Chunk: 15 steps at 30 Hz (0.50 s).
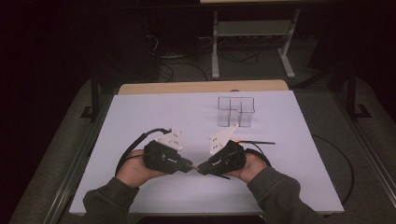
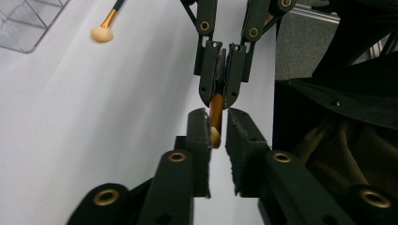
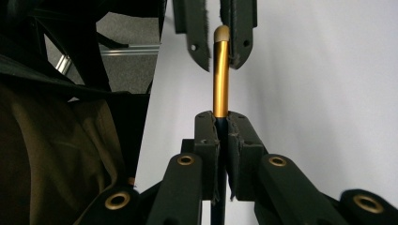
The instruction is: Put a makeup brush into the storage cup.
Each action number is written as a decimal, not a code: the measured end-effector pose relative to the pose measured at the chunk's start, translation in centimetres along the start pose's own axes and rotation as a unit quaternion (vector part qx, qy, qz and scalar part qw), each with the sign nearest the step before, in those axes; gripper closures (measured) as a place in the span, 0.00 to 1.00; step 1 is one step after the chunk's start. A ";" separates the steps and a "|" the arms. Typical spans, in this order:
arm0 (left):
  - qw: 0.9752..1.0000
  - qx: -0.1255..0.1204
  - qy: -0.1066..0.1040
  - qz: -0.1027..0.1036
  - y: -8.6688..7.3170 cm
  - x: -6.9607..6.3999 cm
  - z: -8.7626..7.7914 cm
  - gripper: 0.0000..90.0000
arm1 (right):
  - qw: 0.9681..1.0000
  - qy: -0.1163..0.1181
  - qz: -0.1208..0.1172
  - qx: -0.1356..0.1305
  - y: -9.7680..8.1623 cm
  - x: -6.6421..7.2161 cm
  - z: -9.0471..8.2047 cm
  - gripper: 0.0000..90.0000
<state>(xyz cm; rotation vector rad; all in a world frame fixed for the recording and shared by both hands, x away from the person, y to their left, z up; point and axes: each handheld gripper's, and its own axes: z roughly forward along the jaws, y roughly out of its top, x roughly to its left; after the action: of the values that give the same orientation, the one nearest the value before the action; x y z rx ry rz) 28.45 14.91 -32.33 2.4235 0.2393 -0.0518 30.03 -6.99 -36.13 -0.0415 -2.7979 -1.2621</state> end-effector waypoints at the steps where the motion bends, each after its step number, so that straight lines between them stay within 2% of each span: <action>1: 1.000 0.000 -0.002 0.001 0.0 0.0 0.0 0.91 | 1.000 0.001 -0.003 0.001 0.0 0.1 0.0 0.92; 5: 1.000 0.005 -0.010 0.008 0.2 -0.1 -0.1 0.93 | 1.000 -0.001 -0.011 0.005 0.1 0.3 0.2 0.91; 12: 1.000 0.020 -0.006 0.020 0.7 -0.5 -0.2 0.94 | 1.000 -0.001 -0.014 0.017 0.5 0.6 0.2 0.90; 13: 1.000 0.020 -0.005 0.022 0.8 -0.5 -0.3 0.94 | 1.000 -0.002 -0.007 0.021 0.5 0.6 0.2 0.90; 15: 0.999 0.024 -0.003 0.023 1.0 -0.6 -0.4 0.94 | 1.000 -0.004 -0.013 0.026 0.8 0.7 0.1 0.89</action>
<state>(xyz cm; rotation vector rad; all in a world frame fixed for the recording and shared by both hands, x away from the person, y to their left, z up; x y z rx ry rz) 28.04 14.33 -31.33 2.4743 0.1806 -0.0446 29.40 -6.38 -35.61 -0.0073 -2.8465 -1.1969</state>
